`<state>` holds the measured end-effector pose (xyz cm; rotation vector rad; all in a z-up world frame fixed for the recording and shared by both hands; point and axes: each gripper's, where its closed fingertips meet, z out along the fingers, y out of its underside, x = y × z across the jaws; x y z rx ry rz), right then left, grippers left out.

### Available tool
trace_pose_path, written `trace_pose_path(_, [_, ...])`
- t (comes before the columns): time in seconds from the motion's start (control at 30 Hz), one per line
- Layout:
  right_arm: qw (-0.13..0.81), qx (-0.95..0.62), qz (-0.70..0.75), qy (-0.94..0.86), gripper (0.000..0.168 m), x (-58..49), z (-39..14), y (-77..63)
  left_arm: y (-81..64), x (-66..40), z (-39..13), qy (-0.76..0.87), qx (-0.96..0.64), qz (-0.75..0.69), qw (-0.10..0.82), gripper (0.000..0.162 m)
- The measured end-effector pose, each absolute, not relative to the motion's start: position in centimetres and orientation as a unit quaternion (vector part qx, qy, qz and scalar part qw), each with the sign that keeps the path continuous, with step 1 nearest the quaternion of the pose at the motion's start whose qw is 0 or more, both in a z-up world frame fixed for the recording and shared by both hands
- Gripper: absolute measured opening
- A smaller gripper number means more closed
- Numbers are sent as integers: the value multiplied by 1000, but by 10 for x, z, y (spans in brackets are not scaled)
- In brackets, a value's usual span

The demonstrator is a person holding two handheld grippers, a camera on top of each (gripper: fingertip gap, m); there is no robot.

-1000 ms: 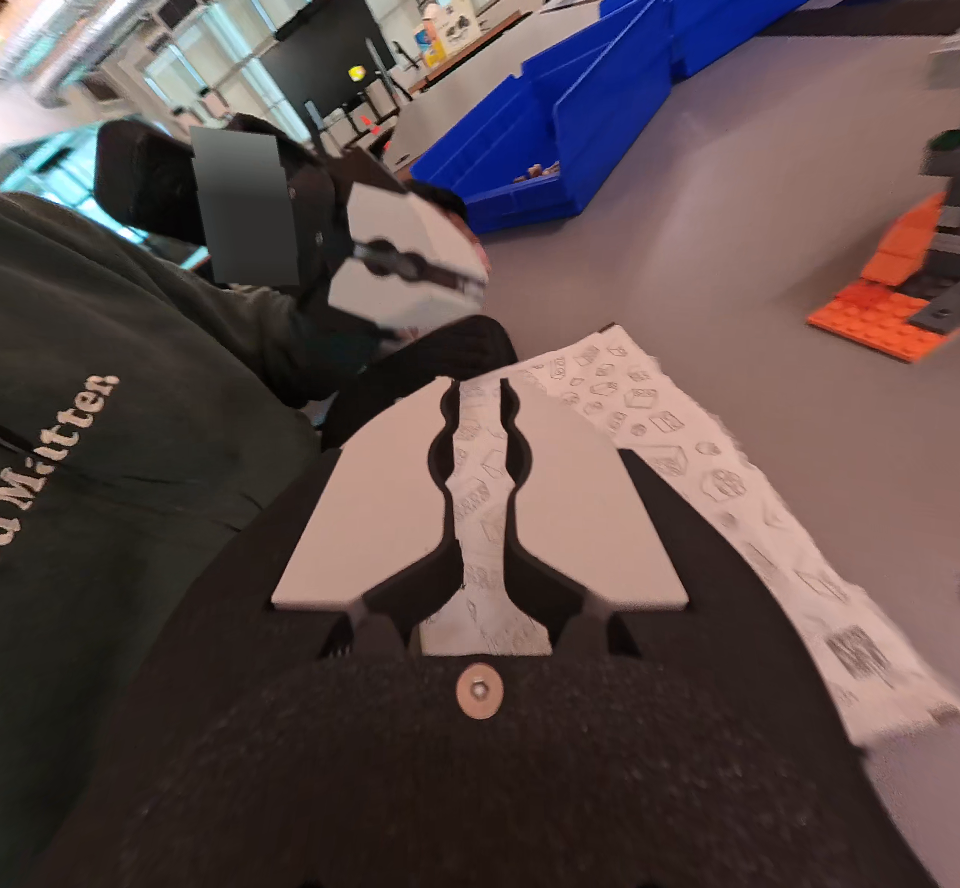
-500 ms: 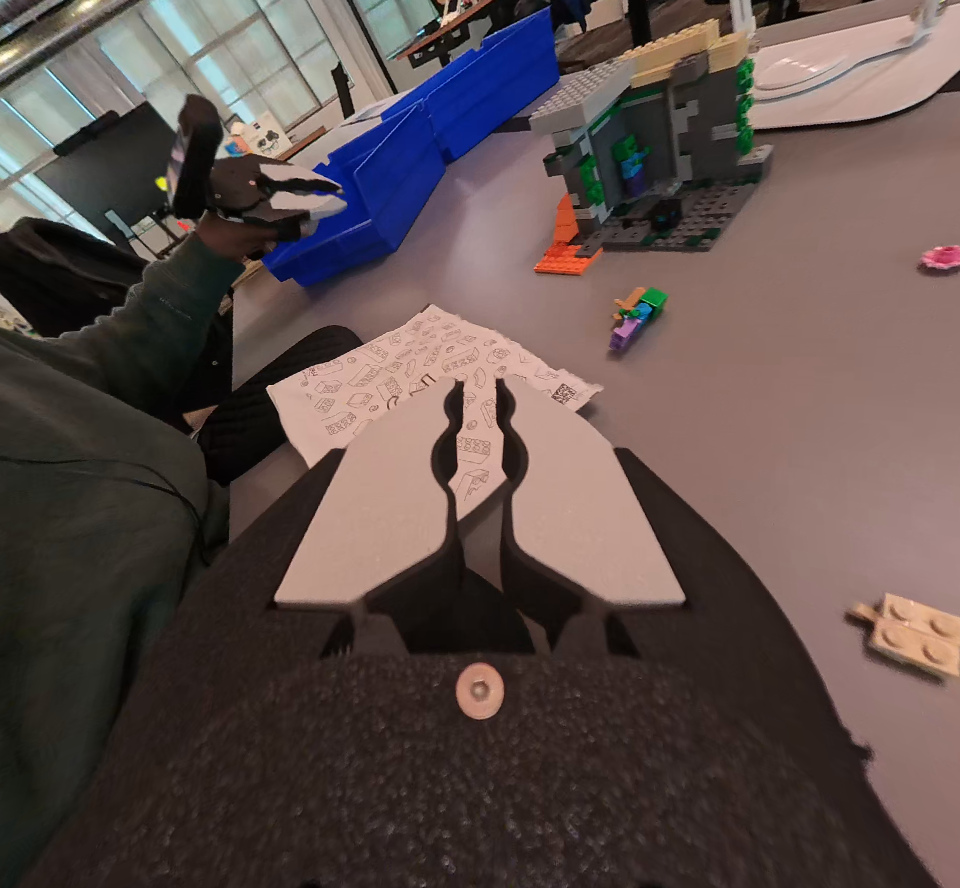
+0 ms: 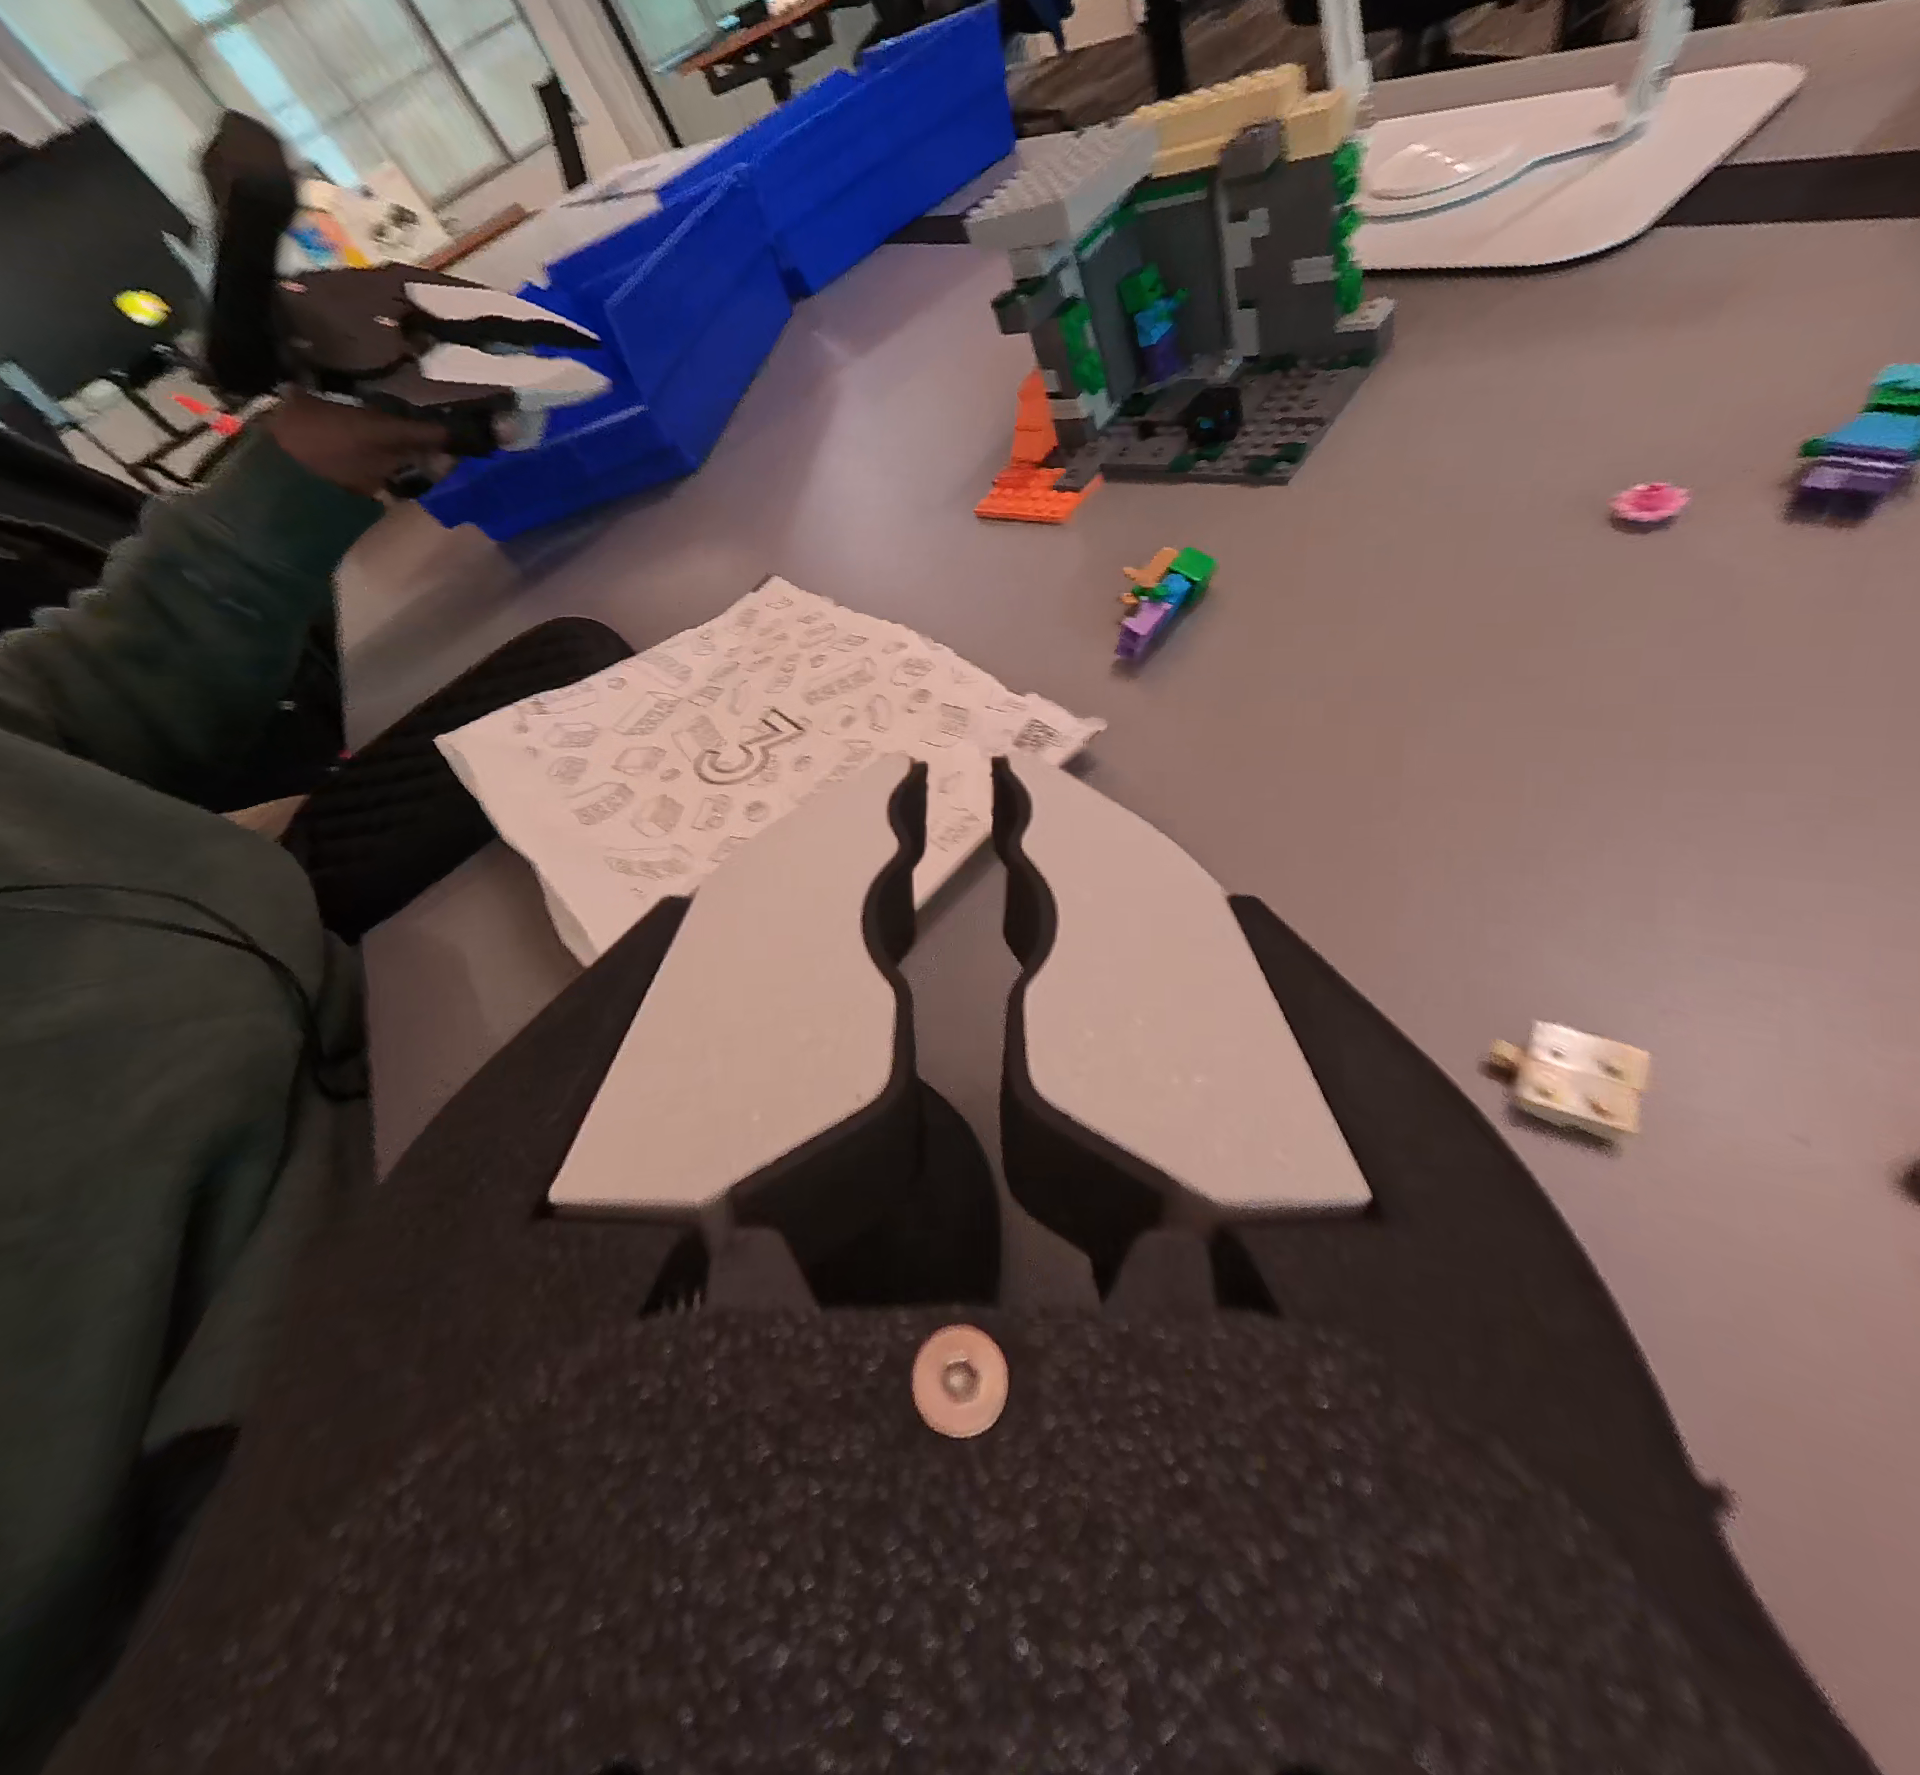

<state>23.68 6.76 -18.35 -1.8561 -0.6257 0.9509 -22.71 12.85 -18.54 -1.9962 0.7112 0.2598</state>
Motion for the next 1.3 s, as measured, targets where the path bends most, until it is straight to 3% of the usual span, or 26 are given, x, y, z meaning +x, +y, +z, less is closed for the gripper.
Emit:
trace_pose_path(0.17, [475,-812,239,-241,11,296,-194,85,116,-181,-167,310,-786,37,534,0])
trace_pose_path(0.47, [418,-887,79,-179,11,413,-233,117,103,-93,-160,330,-741,-91,578,0])
trace_pose_path(0.8, [372,-899,43,-225,17,422,-261,152,90,-41,-175,365,-729,-138,563,0])
trace_pose_path(0.9, [360,-906,32,-221,9,425,-263,157,87,-36,-178,368,-729,-147,558,0])
trace_pose_path(1.0, [385,-895,55,-219,8,414,-252,157,83,-30,-175,371,-723,-160,560,0])
trace_pose_path(1.2, [481,-806,246,-242,8,319,-189,132,75,6,-166,389,-698,-213,562,0])
trace_pose_path(1.3, [501,-750,332,-277,8,258,-158,111,72,34,-158,419,-673,-222,568,11])
